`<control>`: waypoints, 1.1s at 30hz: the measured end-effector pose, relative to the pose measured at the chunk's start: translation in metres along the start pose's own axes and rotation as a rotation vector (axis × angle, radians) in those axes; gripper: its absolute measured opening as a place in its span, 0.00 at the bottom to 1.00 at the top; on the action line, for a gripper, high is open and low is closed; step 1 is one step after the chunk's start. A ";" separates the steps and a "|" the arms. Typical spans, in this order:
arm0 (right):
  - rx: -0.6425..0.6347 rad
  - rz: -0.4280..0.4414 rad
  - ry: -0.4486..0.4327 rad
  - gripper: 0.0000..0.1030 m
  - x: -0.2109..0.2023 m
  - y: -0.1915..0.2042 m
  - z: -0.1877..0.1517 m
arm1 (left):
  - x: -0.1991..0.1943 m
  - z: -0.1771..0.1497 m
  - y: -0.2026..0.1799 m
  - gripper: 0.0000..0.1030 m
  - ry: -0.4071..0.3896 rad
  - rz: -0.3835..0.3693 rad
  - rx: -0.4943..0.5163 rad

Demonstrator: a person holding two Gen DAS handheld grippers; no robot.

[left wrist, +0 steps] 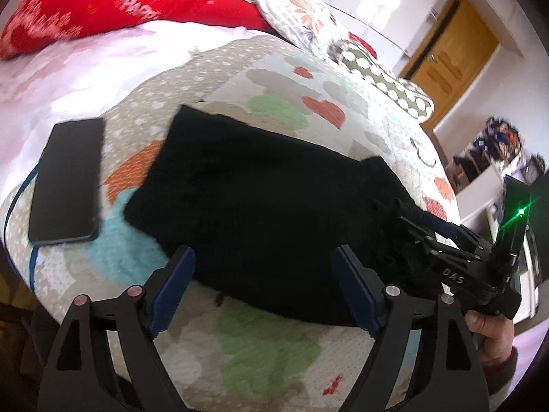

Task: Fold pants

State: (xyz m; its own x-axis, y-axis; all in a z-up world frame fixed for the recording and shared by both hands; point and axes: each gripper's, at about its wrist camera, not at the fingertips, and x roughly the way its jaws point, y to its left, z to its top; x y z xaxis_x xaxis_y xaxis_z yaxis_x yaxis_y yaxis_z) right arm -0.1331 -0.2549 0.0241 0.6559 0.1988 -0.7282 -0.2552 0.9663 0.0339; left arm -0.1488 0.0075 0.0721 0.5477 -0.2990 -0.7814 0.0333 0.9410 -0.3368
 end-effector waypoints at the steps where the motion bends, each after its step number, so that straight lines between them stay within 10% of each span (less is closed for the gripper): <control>1: -0.003 0.018 -0.008 0.74 -0.001 0.003 0.004 | -0.002 -0.001 0.006 0.81 -0.004 -0.007 -0.018; 11: -0.069 0.195 0.021 0.80 0.024 0.054 0.045 | 0.001 -0.011 0.050 0.81 -0.010 -0.040 -0.182; 33: -0.366 0.325 0.146 0.78 0.116 0.182 0.107 | 0.036 -0.003 0.057 0.89 -0.005 -0.014 -0.205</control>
State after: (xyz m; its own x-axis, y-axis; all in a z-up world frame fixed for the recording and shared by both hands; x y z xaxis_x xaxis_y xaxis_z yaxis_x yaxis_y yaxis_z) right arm -0.0270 -0.0382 0.0190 0.4014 0.4297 -0.8089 -0.6790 0.7323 0.0521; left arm -0.1296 0.0497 0.0236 0.5526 -0.3106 -0.7734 -0.1298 0.8845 -0.4480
